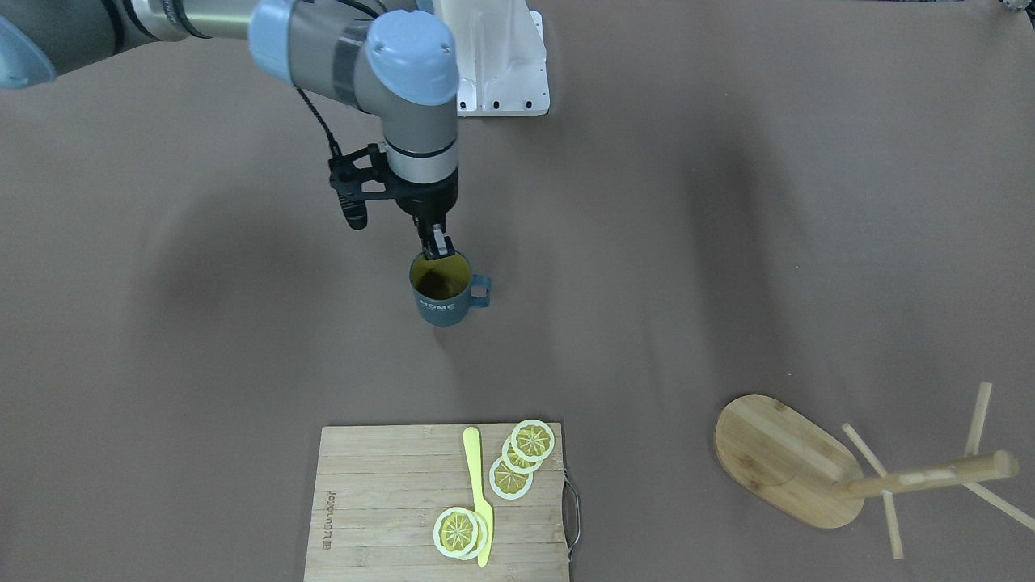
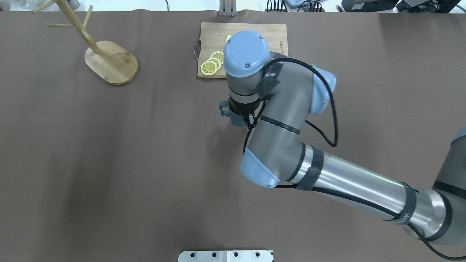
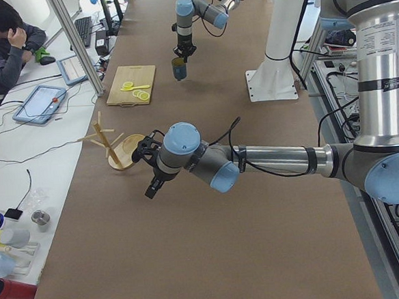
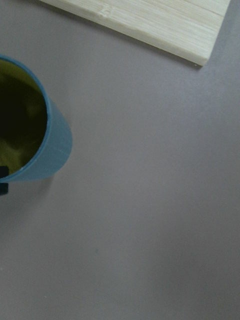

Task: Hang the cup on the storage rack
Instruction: 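Carry the blue mug with the right gripper toward the cutting board, then lower the blue mug onto the table and open the right gripper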

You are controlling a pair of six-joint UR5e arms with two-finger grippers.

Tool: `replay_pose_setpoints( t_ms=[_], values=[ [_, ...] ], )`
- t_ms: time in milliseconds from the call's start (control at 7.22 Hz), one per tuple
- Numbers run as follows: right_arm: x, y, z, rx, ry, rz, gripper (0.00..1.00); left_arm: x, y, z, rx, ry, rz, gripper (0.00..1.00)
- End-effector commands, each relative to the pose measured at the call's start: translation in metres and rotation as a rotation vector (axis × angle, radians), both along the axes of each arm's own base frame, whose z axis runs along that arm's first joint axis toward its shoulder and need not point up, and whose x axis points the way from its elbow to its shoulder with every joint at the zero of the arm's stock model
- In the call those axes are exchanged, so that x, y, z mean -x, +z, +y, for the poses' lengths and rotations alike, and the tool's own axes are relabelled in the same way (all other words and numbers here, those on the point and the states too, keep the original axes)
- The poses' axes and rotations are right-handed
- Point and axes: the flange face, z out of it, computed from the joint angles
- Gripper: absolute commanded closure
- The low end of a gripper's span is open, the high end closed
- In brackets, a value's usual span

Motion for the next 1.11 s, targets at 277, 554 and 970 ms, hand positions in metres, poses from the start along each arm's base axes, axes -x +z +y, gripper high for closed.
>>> replay_pose_setpoints(
  t_ms=[277, 554, 970],
  values=[
    [0.059, -0.039, 0.022, 0.088, 0.051, -0.001, 1.0, -0.003, 0.0, 0.0, 0.004, 0.003, 0.002, 0.0],
    [0.059, -0.038, 0.022, 0.079, 0.04, -0.002, 1.0, -0.003, 0.0, 0.0, 0.002, 0.004, 0.003, 0.0],
    [0.062, -0.029, 0.023, 0.072, 0.033, -0.005, 0.83, -0.003, -0.001, 0.0, 0.001, 0.003, 0.002, 0.0]
  ],
)
